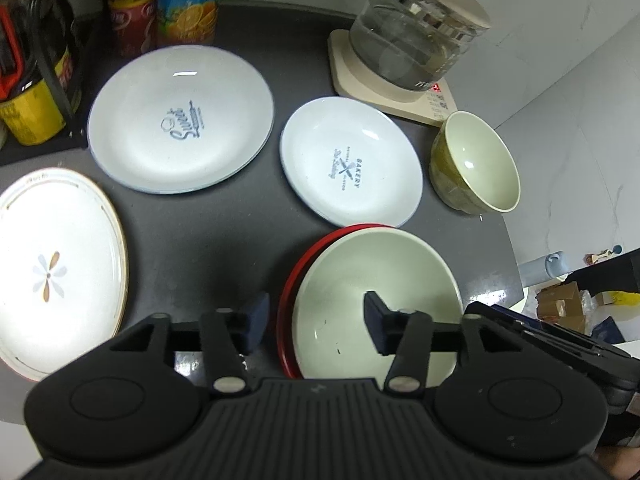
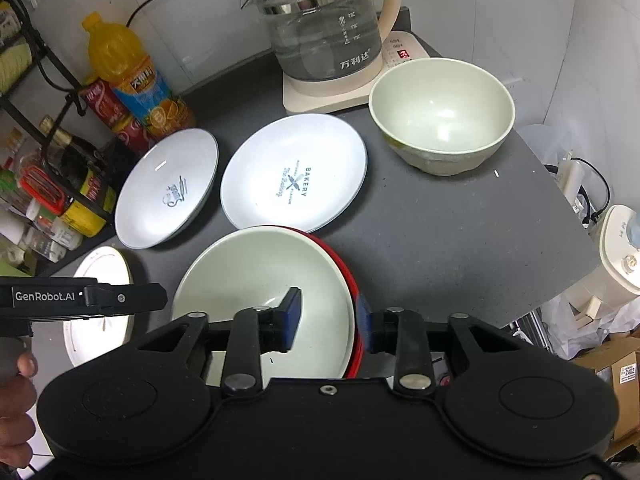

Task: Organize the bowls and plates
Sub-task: 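Lower the large cream bowl into the red bowl and open both tools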

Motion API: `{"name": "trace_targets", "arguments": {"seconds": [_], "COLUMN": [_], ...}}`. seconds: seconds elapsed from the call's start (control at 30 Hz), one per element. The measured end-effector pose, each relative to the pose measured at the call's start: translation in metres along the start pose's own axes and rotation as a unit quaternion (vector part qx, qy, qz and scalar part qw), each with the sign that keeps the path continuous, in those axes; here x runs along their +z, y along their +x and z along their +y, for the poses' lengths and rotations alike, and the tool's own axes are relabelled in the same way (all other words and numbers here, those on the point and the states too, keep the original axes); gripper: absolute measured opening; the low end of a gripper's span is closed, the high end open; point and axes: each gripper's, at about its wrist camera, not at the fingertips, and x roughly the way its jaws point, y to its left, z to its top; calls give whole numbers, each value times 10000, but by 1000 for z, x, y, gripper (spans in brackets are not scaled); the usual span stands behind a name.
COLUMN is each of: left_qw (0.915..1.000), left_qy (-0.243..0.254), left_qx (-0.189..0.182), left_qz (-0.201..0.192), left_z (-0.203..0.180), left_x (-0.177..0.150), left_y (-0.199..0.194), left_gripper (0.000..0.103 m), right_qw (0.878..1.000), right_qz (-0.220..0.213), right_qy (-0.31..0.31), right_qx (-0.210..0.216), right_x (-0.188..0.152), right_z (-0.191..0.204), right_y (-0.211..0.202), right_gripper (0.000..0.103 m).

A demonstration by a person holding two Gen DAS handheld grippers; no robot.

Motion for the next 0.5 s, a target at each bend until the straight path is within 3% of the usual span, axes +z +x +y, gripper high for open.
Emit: {"name": "trace_targets", "arguments": {"seconds": [0.1,0.3,0.4,0.5], "left_qw": [9999,9994,9990,9985], "left_qy": [96,311,420,525], "left_qx": [22,57,83,109], "left_qz": [-62,-131,-130,-145], "left_z": [-9,-32,-46,-61], "left_x": [2,2,2,2], "left_y": [-2,-2,2,5], "left_gripper": [60,71,72,72], "right_qw": [10000,9995,9992,9987], "right_qz": [-76,-254,-359,-432], "right_qy": [24,128,169,256], "right_qx": [53,109,92,61], "right_x": [1,6,8,10], "right_z": [-5,-25,-36,-48], "right_y": [-7,-19,-23,-26], "right_gripper": [52,67,78,82]}}
